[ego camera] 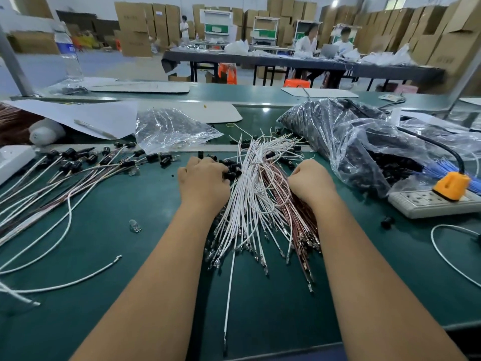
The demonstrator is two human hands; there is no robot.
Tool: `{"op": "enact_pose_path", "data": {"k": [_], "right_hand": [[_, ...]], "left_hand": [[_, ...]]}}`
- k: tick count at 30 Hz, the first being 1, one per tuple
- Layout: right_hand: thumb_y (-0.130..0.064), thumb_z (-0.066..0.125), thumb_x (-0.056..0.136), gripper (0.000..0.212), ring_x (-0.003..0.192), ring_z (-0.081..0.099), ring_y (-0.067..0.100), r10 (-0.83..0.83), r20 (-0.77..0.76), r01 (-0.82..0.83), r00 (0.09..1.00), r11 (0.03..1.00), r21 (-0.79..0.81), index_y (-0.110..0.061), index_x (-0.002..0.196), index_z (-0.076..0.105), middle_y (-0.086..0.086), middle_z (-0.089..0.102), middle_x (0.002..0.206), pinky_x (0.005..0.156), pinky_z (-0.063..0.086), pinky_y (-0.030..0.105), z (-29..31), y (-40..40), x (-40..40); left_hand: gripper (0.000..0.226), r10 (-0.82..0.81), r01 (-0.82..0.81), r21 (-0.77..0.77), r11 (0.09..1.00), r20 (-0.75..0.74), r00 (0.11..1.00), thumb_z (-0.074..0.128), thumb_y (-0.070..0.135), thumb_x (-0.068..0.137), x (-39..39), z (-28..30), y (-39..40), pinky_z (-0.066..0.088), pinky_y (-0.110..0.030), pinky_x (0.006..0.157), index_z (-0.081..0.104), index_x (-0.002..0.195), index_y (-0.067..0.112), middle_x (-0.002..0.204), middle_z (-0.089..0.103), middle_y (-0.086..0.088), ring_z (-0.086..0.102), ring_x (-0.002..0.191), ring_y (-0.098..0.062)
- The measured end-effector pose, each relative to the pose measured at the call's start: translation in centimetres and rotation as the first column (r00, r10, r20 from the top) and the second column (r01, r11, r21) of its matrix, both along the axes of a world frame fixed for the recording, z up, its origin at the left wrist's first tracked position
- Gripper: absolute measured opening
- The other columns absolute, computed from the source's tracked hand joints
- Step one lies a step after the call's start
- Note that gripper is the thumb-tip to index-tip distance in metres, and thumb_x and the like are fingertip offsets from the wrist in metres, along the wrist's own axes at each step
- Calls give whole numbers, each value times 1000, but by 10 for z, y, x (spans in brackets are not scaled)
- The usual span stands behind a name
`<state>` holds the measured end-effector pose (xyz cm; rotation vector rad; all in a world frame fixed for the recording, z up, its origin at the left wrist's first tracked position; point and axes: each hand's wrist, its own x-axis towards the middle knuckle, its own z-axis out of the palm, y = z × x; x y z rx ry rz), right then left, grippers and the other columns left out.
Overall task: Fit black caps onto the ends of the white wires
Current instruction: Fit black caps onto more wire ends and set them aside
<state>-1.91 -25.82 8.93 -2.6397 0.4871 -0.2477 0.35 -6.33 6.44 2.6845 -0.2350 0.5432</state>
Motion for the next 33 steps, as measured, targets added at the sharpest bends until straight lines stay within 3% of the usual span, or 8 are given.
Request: {"op": "enact_pose_path", "data": {"k": [4,8,13,17,21,23,27,33], "right_hand": [[-4,45,74,22,52,30,20,-72,83,69,994,997,36,-15,61,31,2,34,60,47,19,27,3,-3,-1],[-3,49,81,9,68,52,23,-80,189,85,979,996,-23,-9,80,55,4,55,75,51,37,28,7,-3,-2],[2,50,82,16,73,50,24,-42,316,124,948,962,-245,-12,90,50,5,51,83,55,35,30,22,9,-7],[5,52,84,24,80,55,27,42,455,90,889,961,-263,-7,105,51,9,54,89,64,45,36,36,35,-4],[7,52,83,26,81,53,28,105,481,-21,870,984,-177,-8,104,50,11,56,95,61,37,36,28,75,1],[5,50,84,24,79,48,27,87,440,-54,894,995,-86,-10,103,48,9,56,97,61,32,34,14,91,2],[3,48,87,24,88,55,27,116,388,-142,914,989,40,-9,106,56,6,58,92,65,35,31,-10,101,4],[-14,54,93,21,88,43,16,174,521,-222,835,975,30,-16,104,72,-1,54,85,74,31,26,-15,94,2]], "left_hand": [[23,11,-11,-7,1000,-31,999,55,31,92,-2,1,-2,27,-38,86,65,112,30,110,61,2,40,112,-25],[8,-38,37,-63,997,-10,999,59,26,90,-3,3,-6,23,-35,84,63,97,27,105,64,6,43,110,-22],[30,-66,67,25,997,-47,997,53,25,94,0,3,-9,30,-41,97,60,123,27,123,58,0,41,119,-26],[28,-41,43,48,998,-41,998,51,25,94,1,1,-11,33,-40,94,67,117,23,120,57,-5,45,115,-30],[21,-50,60,-181,982,57,997,58,16,87,-1,1,-7,42,-36,87,70,104,20,108,63,-4,53,105,-27],[17,-24,55,-458,887,73,997,61,12,84,-1,4,1,49,-33,83,69,99,16,97,66,-3,59,93,-22],[21,-71,33,-870,492,-3,997,61,8,90,1,7,18,51,-16,63,64,107,22,83,59,7,56,72,-5],[17,-193,-9,-984,178,-44,980,61,0,90,3,8,27,52,-15,66,65,91,17,82,67,0,65,72,-8]]}}
